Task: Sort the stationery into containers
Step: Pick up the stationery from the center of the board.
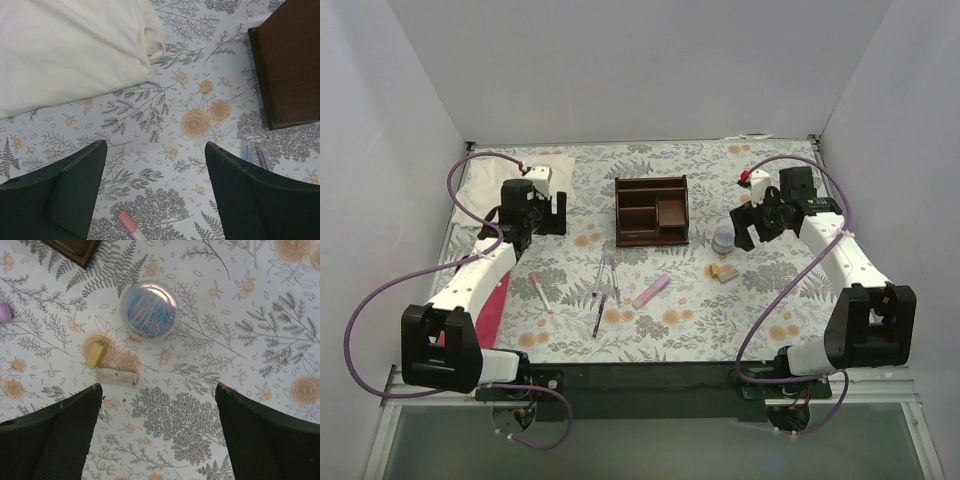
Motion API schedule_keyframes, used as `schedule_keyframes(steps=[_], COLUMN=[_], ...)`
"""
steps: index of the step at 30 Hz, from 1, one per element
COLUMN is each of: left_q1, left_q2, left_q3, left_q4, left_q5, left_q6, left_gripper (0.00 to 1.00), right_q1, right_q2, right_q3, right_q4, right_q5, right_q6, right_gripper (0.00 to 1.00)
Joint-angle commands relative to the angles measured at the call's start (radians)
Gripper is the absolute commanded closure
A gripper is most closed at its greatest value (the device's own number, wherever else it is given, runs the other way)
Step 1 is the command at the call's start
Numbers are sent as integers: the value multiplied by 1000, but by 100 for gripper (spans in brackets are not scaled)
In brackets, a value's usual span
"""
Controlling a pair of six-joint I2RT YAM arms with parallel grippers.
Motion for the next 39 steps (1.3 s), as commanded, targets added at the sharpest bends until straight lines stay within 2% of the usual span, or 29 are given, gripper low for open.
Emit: schedule_keyframes(steps=[1, 11, 19, 39], left_q1=[0, 0, 0, 2], left_q2=[-18, -39, -38, -41], left_q3=[-1, -6, -6, -23], left_q4=[40, 16, 8, 19], left_q5=[-37, -54, -65, -54], left_q6=[42, 52, 65, 50], left_gripper=[21, 21, 20, 21], right_q1=[11, 82, 133, 151], right_q2=[40, 331, 456, 488], right_q3=[55, 245, 321, 328], right_q4=[57, -33, -107, -122], right_q5=[-231, -208, -125, -38], right_q6=[-181, -262, -299, -305], right_gripper=[2, 2, 3, 6])
